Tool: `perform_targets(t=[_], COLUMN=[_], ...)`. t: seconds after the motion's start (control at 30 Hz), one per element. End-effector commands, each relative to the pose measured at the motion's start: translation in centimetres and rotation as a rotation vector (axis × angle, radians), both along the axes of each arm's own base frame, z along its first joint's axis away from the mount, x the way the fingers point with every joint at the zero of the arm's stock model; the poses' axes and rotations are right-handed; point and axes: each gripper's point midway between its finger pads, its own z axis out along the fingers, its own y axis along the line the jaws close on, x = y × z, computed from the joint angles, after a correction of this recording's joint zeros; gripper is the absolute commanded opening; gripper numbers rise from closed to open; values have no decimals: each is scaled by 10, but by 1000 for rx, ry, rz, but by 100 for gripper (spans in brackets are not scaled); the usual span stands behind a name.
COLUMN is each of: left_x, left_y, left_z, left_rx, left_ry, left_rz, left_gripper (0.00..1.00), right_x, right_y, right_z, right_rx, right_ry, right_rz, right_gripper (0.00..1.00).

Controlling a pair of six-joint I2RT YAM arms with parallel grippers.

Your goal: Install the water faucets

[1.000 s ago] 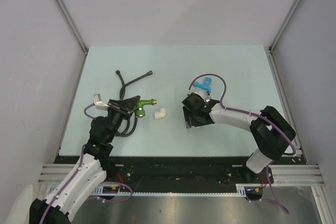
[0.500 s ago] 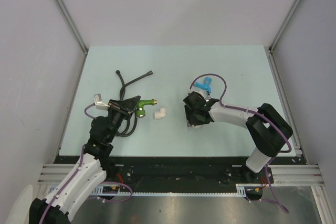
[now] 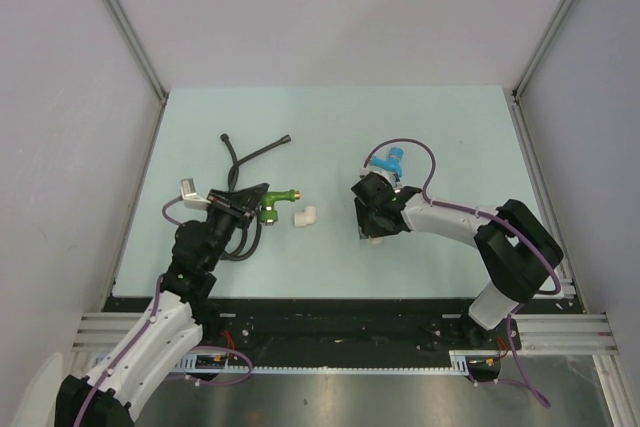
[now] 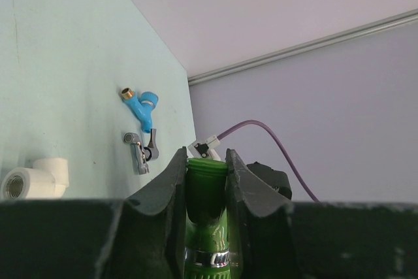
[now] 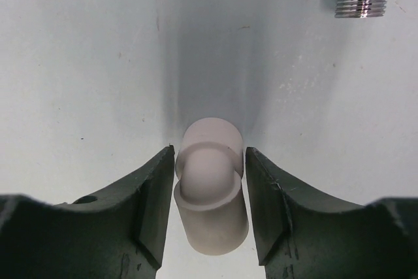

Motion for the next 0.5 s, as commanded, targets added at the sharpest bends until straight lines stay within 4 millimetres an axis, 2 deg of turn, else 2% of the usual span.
perform_targets(t=[0.0,0.03,0.13,0.23,0.27,0.4,0.43,0.47], left_x=[-4,-4,-5,-5,-6,-5,-5,-5], left_y=[-5,-5,-6,-6,-7,-7,-6,-6], left_z=[18,19,20,20,21,21,25,26], left_rx=[-22,-24,-27,-47,-69,-129,-141,-152], left_ry=[-54,-56,-60,-55,-51,-44,-52,-53], left_rz=[-32,-35,-38,-42,-45,-46,-44,-41], left_gripper=[0,0,0,0,0,0,0,0], right_x=[2,3,3,2,3,10,10,20], right_y=[-4,-4,-3,4,9,36,45,53], right_z=[6,6,6,12,16,47,61,76], right_rx=[7,7,10,48,74,237,306,374], right_ry=[-10,-10,-10,-14,-22,-75,-85,-126], right_rz=[-19,-20,-14,8,19,82,107,101], right_gripper=[50,49,37,4,0,0,0,0])
